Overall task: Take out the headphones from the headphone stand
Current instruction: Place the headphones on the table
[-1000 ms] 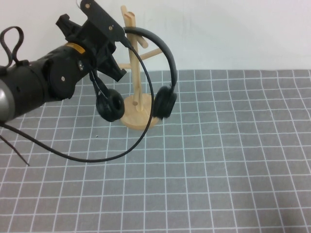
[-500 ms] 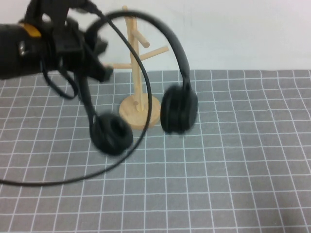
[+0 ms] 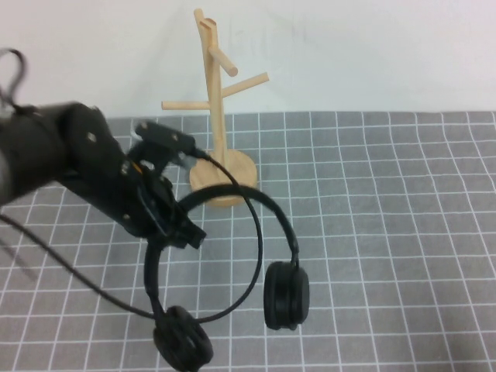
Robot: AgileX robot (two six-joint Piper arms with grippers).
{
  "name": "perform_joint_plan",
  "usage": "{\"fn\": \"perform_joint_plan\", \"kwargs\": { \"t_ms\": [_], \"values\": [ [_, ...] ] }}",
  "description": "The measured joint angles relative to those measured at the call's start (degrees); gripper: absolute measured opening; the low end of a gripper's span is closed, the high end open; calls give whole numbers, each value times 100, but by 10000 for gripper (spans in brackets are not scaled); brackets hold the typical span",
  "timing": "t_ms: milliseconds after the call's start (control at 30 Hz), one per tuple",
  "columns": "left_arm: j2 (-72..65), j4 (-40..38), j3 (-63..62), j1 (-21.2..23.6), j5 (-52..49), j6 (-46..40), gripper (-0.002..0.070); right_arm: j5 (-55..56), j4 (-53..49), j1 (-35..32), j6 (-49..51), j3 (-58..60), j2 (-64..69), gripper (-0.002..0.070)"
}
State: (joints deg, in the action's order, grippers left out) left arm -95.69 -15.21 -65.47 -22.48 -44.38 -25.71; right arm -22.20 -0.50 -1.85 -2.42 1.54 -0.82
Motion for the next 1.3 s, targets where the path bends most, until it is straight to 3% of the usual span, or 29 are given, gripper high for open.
{"fn": "perform_joint_plan", "kwargs": {
  "t_ms": [233,600,667,867,1000,1100,1233,1300],
  "values": [
    [-1058,192,0,0,643,43,47,0,0,0,0,0,0,-9],
    [-1482,349,0,0,699,-60,57,0,0,0,0,0,0,-9],
    [-1482,349,0,0,728,-109,95,0,0,0,0,0,0,-9],
    [-1482,349,0,0,1070,-143,325,0,0,0,0,0,0,-9],
    [-1401,349,0,0,1159,-131,365,0,0,0,0,0,0,-9],
    [-1102,349,0,0,1074,7,335,0,0,0,0,0,0,-9],
    [-437,339,13,0,799,89,123,0,0,0,0,0,0,-9],
    [-31,339,133,0,759,87,50,0,0,0,0,0,0,-9]
  ]
}}
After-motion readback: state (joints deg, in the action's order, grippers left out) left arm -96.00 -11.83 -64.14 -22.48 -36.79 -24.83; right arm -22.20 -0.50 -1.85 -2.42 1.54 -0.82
